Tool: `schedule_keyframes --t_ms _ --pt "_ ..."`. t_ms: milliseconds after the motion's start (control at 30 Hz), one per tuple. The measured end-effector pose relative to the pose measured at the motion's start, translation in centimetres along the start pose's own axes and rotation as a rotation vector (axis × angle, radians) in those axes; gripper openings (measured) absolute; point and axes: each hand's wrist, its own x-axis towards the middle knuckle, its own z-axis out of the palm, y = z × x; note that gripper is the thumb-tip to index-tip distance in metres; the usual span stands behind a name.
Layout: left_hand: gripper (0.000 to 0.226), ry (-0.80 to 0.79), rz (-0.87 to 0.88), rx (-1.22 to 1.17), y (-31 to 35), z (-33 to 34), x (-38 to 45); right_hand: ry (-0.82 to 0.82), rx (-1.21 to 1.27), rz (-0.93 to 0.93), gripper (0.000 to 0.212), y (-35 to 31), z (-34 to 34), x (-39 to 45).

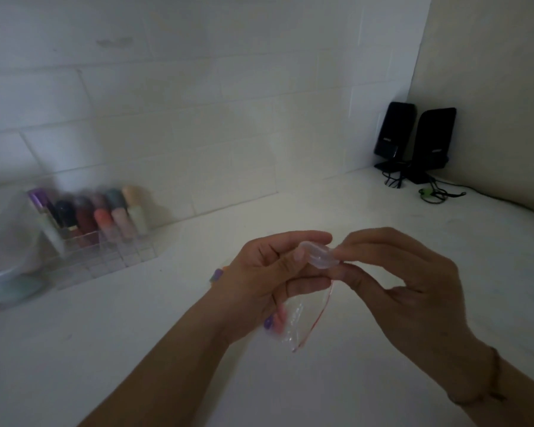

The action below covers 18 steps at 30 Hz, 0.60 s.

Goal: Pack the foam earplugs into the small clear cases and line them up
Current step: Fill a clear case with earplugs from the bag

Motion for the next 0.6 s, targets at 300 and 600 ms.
schedule_keyframes --t_ms 300,600 --pt "0.048 -0.001 0.045 -0.005 -0.37 -0.06 0.06 -0.066 -0.117 -0.069 0.018 -0.02 -0.24 -0.07" --pt "0.063 -0.139 -0.006 -0.095 -0.58 0.33 0.02 -0.023 0.073 0.115 0.026 -0.57 0.22 -0.61"
